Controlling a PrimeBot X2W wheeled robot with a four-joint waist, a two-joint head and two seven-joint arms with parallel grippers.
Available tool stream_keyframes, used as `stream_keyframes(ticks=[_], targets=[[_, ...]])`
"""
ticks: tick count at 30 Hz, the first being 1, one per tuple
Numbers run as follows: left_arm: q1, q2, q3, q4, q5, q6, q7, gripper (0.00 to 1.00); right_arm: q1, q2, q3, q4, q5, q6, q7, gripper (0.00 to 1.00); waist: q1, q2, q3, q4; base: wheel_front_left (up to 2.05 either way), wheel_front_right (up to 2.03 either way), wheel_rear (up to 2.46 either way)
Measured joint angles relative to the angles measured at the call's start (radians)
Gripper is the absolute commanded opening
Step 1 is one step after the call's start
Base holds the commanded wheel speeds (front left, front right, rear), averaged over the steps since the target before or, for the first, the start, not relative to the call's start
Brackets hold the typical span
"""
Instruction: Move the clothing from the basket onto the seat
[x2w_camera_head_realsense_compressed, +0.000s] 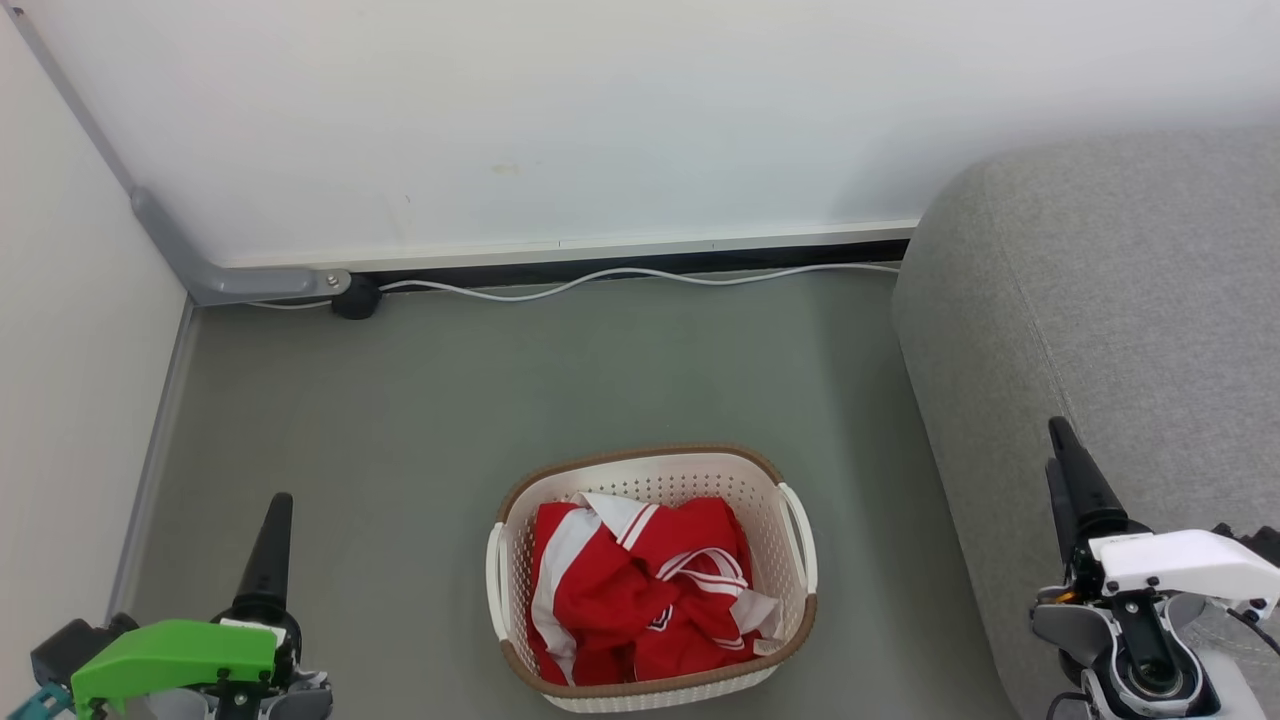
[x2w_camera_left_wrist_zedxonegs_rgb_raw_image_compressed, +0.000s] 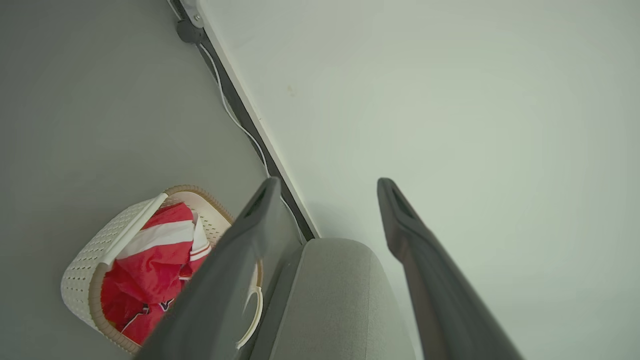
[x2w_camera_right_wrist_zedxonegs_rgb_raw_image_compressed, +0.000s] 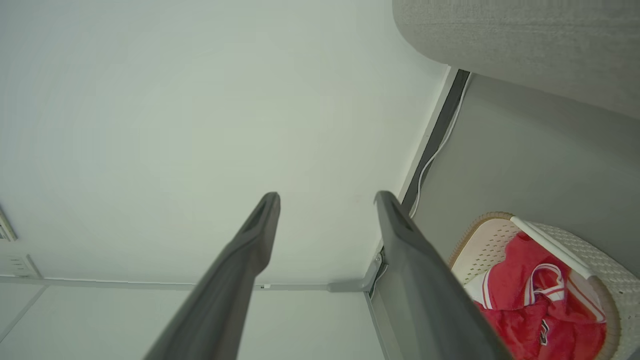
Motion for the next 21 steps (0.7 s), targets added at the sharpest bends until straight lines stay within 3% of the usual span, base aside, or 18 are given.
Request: stream_keyframes(ticks=[21], targets=[[0.006,0.026,-0.053,-0.092,0.385,0.058,-0.071,1.0,-0.011,-0.028,0.13,-0.048,-0.361,-0.062,-0.071,1.0,0.0,0.0,0.001,-0.001,0.0,0.0,0.0]])
